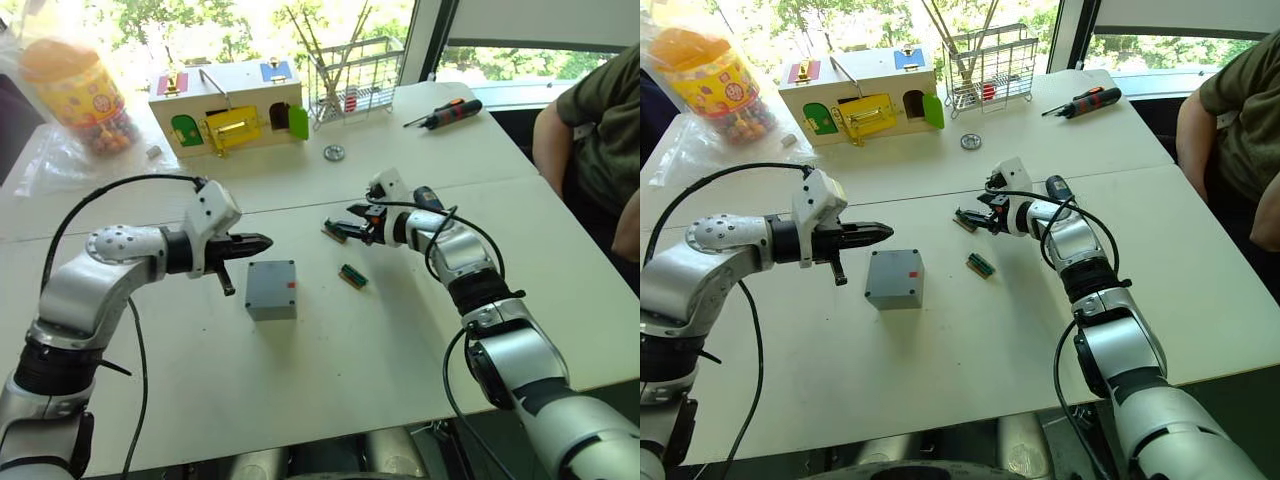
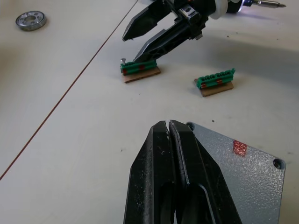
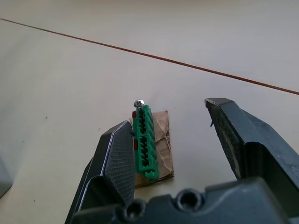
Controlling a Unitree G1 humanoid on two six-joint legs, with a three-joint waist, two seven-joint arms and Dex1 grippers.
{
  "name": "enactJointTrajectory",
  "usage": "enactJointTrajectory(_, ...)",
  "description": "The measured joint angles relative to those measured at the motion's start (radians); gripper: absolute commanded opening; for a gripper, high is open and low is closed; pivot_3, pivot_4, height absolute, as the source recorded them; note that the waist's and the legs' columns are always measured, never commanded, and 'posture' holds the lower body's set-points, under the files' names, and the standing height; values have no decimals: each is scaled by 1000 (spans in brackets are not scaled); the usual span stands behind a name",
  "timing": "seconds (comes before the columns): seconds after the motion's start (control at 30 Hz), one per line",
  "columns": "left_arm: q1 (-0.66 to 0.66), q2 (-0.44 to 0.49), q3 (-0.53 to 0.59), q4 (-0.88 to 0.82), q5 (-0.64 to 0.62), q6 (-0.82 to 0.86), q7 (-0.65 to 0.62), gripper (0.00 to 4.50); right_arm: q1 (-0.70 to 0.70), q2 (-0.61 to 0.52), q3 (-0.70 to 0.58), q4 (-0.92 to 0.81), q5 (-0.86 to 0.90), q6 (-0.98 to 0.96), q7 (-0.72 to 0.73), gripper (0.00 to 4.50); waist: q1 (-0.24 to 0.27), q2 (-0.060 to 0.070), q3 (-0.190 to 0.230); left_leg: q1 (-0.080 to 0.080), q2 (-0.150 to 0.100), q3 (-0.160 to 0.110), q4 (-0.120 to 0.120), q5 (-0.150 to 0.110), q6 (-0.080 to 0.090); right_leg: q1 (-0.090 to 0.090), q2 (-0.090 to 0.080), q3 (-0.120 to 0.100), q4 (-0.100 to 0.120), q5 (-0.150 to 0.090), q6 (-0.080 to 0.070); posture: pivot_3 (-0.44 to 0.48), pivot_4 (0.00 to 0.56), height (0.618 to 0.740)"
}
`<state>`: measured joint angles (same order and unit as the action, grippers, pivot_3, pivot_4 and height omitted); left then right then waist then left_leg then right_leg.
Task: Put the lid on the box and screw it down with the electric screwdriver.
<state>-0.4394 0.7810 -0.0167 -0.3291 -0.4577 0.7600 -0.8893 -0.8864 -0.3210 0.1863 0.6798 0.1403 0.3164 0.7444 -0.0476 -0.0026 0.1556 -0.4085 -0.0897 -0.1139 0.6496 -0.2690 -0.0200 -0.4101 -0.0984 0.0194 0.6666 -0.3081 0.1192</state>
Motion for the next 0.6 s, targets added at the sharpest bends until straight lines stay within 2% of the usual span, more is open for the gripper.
enactJointTrajectory(0.53, 36, -1, -2, 0, 14, -12, 16, 0, -32, 67, -32, 79, -29, -25, 15, 2900, 0, 0, 0, 0, 0, 0, 0, 0, 0, 0, 0, 0, 0, 0, 0, 0, 150, 740)
enactJointTrajectory(0.57, 36, 0, -2, 0, 14, -12, 17, 0, -32, 68, -31, 83, -33, -30, 16, 2277, 0, 0, 0, 0, 0, 0, 0, 0, 0, 0, 0, 0, 0, 0, 0, 0, 150, 740)
enactJointTrajectory(0.6, 38, -1, -2, 0, 14, -12, 18, 0, -32, 68, -32, 84, -38, -33, 16, 2038, 0, 0, 0, 0, 0, 0, 0, 0, 0, 0, 0, 0, 0, 0, 0, 0, 150, 740)
